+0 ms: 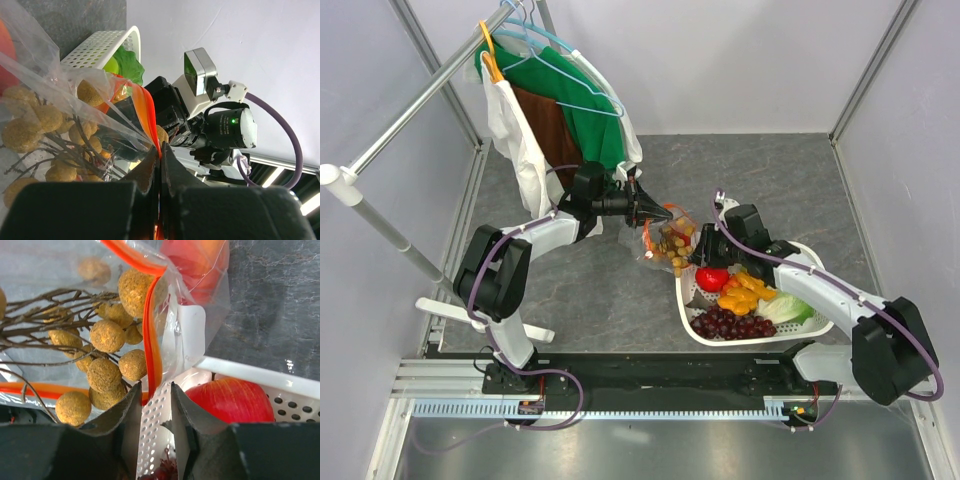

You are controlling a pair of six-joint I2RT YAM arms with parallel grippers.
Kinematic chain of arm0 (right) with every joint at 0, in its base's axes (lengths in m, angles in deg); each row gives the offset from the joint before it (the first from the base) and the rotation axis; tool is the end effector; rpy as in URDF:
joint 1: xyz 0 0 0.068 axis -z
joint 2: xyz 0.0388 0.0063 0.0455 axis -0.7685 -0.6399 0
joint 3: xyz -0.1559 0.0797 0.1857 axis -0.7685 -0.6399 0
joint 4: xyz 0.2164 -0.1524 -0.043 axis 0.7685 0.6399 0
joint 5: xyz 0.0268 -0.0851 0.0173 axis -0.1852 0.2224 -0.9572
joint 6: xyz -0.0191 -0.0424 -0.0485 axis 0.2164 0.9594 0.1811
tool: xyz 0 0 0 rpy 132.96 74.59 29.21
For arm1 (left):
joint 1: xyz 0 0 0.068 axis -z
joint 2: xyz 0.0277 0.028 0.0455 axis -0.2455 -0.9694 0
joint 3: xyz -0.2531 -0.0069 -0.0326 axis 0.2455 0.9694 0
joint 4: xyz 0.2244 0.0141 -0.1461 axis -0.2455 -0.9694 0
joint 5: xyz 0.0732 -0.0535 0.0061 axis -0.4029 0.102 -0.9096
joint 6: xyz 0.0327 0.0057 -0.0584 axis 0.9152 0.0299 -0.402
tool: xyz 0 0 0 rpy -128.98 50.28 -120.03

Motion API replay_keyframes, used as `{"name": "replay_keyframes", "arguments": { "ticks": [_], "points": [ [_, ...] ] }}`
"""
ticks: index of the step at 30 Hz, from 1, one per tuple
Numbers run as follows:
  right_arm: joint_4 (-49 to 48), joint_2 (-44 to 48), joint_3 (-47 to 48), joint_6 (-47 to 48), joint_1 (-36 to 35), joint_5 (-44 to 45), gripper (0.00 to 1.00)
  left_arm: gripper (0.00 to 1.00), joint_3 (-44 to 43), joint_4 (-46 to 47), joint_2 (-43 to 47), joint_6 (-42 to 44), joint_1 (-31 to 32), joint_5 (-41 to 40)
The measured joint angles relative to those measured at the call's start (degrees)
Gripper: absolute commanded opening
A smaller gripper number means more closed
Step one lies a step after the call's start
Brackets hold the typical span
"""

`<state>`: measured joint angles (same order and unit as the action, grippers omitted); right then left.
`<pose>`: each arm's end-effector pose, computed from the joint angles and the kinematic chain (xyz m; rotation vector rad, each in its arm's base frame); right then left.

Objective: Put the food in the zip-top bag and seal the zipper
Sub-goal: Adjust the zipper food storage bag at the center of the board.

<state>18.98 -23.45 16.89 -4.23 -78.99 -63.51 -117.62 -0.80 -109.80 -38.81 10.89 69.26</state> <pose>0.2474 0.1488 0.1908 -0.1112 2.4091 0.7392 0.3472 -0.2109 0.2065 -0.2414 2.3422 -1.9708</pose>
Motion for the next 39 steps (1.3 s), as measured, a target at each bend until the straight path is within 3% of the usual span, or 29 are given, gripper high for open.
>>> {"name": "replay_keyframes", "arguments": {
  "ticks": [2, 3, 4, 11, 16, 20, 25, 33, 39],
  "points": [
    [-0.8, -0.4, 0.0, -0.7, 0.3, -0.2, 0.23, 0.02, 0.0, 0.0, 0.0, 0.0, 0.0, 0.0],
    [-1.1, -0.6, 0.0, -1.2, 0.5, -0.4, 0.06, 0.02, 0.0, 0.0, 0.0, 0.0, 0.0, 0.0],
    [-1.6, -0.9, 0.0, -1.6, 0.8, -0.8, 0.0, 0.02, 0.0, 0.0, 0.0, 0.0, 0.0, 0.0],
    [-2.4, 0.7, -0.5, -4.4, 2.7, -3.6, 0.0, 0.02, -0.4, -3.6, 0.0, 2.6, 0.0, 0.0],
    [-1.0, 9.6, -0.4, -5.4, 3.7, -5.6, 0.0, 0.02, -6.9, -19.5, 0.9, 15.3, 0.0, -3.2],
    [1.2, 16.0, 1.6, -6.0, 3.8, -6.6, 0.0, 0.02, -16.8, -35.4, 2.0, 29.4, 0.1, -12.1],
    [1.9, 16.0, 3.2, -6.1, 3.8, -7.6, 0.0, 0.02, -25.5, -48.5, 3.0, 43.0, 1.1, -23.1],
    [4.8, 9.6, 6.0, -6.0, 3.8, -7.7, 0.0, 0.02, -30.0, -59.1, 5.5, 64.4, 11.8, -41.2],
    [6.1, 8.6, 11.0, -5.4, 3.8, -7.7, 0.0, 0.02, -34.5, -63.8, 6.7, 76.0, 17.0, -48.6]
  ]
}}
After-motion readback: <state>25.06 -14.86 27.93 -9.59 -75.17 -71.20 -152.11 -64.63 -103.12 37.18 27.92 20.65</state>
